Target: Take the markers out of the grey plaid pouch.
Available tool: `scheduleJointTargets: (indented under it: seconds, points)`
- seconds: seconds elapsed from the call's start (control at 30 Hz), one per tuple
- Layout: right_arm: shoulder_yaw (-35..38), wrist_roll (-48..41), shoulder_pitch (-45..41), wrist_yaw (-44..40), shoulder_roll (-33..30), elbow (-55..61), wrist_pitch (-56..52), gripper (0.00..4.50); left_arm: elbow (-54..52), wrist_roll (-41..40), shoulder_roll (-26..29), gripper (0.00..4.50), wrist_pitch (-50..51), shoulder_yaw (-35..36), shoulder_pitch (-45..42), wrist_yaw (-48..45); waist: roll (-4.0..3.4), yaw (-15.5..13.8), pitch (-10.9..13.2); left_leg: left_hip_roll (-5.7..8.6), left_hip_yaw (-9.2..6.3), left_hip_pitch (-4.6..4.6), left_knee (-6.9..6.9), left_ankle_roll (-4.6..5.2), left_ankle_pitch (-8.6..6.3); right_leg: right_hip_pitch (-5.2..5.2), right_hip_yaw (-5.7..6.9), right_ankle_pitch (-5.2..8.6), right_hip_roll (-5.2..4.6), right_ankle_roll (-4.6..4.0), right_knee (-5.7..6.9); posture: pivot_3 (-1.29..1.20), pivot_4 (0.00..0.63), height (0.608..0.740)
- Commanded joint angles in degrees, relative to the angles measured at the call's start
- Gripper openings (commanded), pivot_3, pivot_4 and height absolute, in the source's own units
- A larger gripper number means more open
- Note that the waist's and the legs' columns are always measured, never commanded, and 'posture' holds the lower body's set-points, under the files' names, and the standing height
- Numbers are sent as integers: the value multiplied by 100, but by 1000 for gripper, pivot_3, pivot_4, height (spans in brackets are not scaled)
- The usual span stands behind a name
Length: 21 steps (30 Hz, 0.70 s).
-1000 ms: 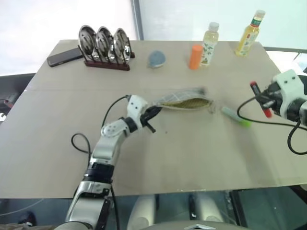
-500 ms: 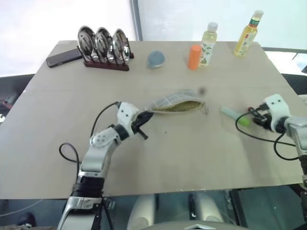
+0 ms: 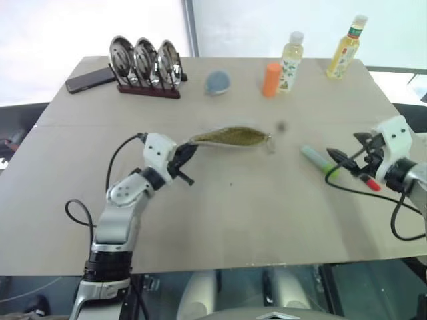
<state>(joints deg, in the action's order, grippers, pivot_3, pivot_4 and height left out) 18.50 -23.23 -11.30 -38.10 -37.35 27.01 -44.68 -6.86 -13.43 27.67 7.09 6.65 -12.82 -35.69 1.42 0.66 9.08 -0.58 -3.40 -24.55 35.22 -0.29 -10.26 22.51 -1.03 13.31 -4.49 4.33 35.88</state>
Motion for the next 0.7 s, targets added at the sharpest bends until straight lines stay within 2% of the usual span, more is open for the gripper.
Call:
scheduleJointTargets:
  seconds: [0.03,0.23,0.4,0.53,0.63,0.7]
  points:
    - [84,-482,454,-176,106,833,118,4328,-237,49,329,0,-479,462,288,-83,0,0,-1,-1,0,1,0,0,0,0,0,0,0,-1,0,0,150,740]
    - [-363,-725,1235,-162,330,1419,357,4328,492,132,1079,0,-1070,1142,905,-334,2,2,-1,-4,4,1,-5,-1,-1,6,-3,13,-1,-24,-2,0,150,740]
    - [-770,-435,1305,-130,302,1106,732,4328,1108,89,1280,0,-1182,940,734,-660,9,-32,-6,-5,13,6,0,-2,-1,1,4,24,-12,-7,-1,0,150,740]
    - [-932,-374,1262,-183,289,880,943,4459,1115,-37,1192,1306,-838,759,502,-762,15,-66,-10,-2,26,2,2,-3,-1,2,3,13,-26,-26,-1,0,150,740]
    - [-938,-339,1391,-241,234,835,1094,4459,767,-512,1110,2610,-345,891,579,-868,14,-59,-9,-4,27,0,2,-1,0,1,3,12,-21,-25,-1,0,150,740]
    - [-901,-328,1591,-311,183,847,1207,4459,270,-1144,1089,2610,169,1048,905,-1097,15,-22,-10,-7,25,-6,-3,0,0,4,4,8,-16,-17,-1,0,150,740]
